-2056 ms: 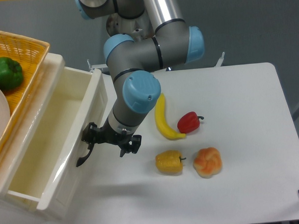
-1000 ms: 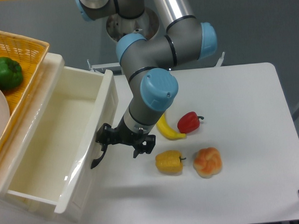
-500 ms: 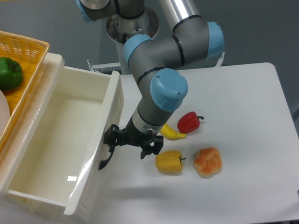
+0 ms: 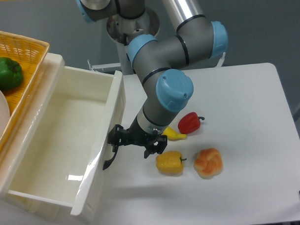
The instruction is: Slide the top white drawer open
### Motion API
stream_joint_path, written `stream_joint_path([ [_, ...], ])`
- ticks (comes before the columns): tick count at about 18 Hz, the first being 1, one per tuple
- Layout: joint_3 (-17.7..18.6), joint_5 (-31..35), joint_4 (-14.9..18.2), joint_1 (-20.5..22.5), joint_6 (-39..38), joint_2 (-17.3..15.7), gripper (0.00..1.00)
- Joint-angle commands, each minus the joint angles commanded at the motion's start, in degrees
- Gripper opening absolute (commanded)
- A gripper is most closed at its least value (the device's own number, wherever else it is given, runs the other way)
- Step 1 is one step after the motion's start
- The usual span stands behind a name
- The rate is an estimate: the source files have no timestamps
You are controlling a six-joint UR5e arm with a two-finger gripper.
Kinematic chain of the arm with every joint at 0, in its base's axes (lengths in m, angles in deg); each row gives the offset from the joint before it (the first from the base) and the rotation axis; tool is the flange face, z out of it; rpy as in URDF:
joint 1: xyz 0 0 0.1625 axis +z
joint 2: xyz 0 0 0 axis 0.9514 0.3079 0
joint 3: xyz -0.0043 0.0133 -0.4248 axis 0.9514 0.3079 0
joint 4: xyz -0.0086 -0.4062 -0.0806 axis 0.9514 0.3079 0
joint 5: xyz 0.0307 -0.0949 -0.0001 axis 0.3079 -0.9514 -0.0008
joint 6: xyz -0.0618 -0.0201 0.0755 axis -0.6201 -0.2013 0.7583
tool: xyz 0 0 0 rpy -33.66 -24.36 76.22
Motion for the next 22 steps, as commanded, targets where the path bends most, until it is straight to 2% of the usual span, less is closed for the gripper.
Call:
stream_joint_path([
  [9, 0.09, -4.04, 0.0, 0.7, -0.71, -0.18, 1.0],
  [17, 0.0, -4.66, 0.0, 1.67, -0.71, -0.61, 1.0],
  [20, -0.17, -4.22, -0.79, 2.72, 0.25, -1.58, 1.0],
  [22, -0.53, -4.22, -2.8, 4.12, 0.52, -1.5, 1.0],
])
